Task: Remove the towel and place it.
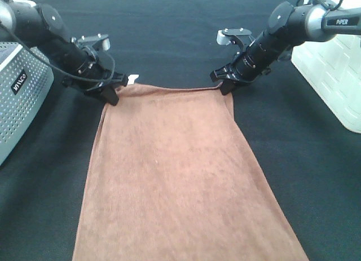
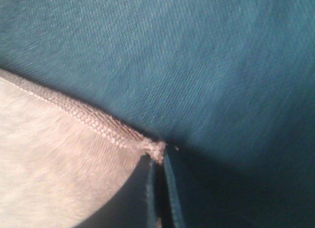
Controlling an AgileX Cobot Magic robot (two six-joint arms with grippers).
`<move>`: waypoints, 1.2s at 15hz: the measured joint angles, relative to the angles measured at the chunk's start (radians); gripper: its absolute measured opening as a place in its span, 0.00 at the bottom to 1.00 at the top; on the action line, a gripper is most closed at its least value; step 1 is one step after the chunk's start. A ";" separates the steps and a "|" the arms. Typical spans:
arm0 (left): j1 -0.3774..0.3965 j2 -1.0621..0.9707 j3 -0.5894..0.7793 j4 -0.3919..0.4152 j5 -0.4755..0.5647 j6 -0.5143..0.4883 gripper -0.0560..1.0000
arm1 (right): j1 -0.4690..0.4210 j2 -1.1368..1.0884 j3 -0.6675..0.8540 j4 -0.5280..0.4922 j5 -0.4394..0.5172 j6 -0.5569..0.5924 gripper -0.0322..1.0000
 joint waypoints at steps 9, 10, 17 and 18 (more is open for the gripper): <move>-0.005 0.003 -0.099 0.006 -0.219 0.083 0.06 | 0.004 0.005 -0.150 -0.108 -0.169 -0.001 0.03; -0.006 0.004 -0.099 0.006 -0.262 0.093 0.06 | 0.005 0.006 -0.150 -0.108 -0.231 -0.001 0.03; -0.042 0.004 -0.099 0.003 -0.467 0.256 0.06 | 0.006 0.006 -0.150 -0.127 -0.400 -0.086 0.03; -0.043 0.005 -0.099 0.003 -0.478 0.259 0.06 | 0.006 0.006 -0.150 -0.128 -0.404 -0.096 0.03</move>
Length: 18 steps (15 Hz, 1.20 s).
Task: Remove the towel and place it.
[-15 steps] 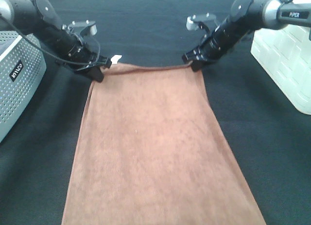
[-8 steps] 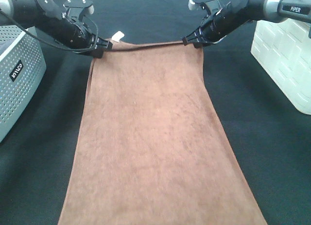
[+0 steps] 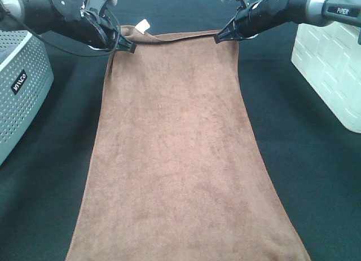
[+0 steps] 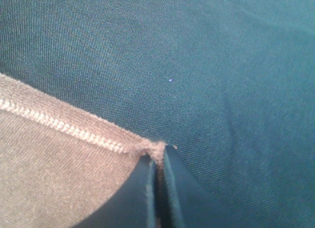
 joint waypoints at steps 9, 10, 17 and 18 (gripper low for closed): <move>0.000 0.092 0.000 -0.059 -0.117 0.000 0.06 | 0.000 0.062 0.000 0.057 -0.082 -0.010 0.03; 0.000 0.092 0.000 -0.059 -0.117 0.000 0.06 | 0.000 0.062 0.000 0.057 -0.082 -0.010 0.03; -0.006 0.206 -0.103 -0.089 -0.136 0.001 0.06 | 0.000 0.129 -0.003 0.130 -0.131 -0.011 0.05; -0.008 0.220 -0.122 -0.089 -0.134 0.001 0.07 | -0.001 0.132 -0.004 0.136 -0.140 -0.011 0.09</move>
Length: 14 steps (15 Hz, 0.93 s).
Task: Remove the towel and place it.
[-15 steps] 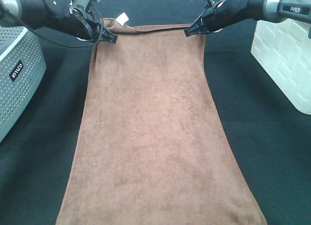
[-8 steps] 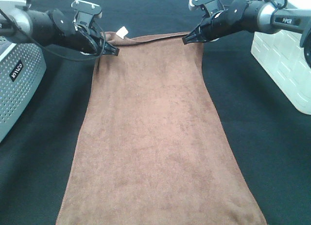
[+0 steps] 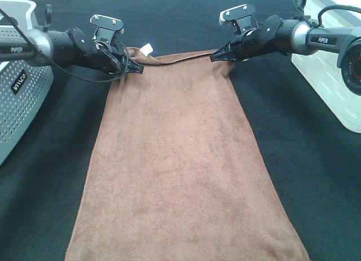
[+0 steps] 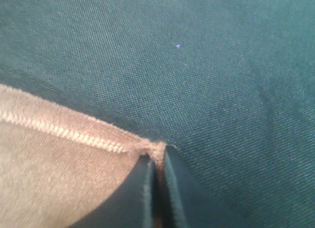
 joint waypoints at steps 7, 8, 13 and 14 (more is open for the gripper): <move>0.002 0.028 -0.032 0.008 -0.034 0.001 0.42 | -0.016 0.039 -0.007 0.020 -0.044 0.000 0.38; 0.004 0.028 -0.032 0.009 -0.037 0.002 0.44 | -0.019 0.040 -0.007 0.033 -0.050 0.000 0.41; 0.004 0.044 -0.033 0.010 -0.056 0.002 0.45 | -0.023 0.040 -0.007 0.106 -0.037 0.000 0.64; 0.004 0.052 -0.033 0.018 -0.056 0.002 0.45 | -0.023 0.040 -0.007 0.107 -0.015 0.000 0.64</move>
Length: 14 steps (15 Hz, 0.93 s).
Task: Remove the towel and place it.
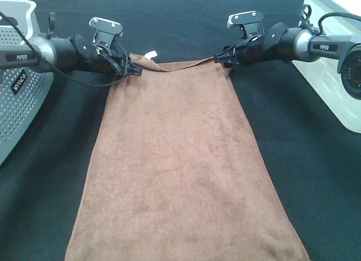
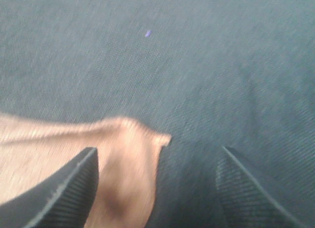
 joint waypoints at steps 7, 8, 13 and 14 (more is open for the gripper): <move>0.036 0.005 -0.004 0.002 0.004 0.000 0.45 | 0.000 0.016 0.000 0.006 0.024 0.000 0.64; 0.043 0.005 -0.004 -0.003 0.005 -0.002 0.45 | -0.001 0.016 0.000 0.006 0.024 0.001 0.64; 0.050 0.005 -0.006 -0.118 0.029 -0.053 0.45 | -0.029 0.018 0.000 0.006 0.024 0.001 0.60; 0.050 0.005 -0.008 -0.144 0.038 -0.060 0.45 | -0.035 0.021 0.000 0.011 0.024 0.002 0.60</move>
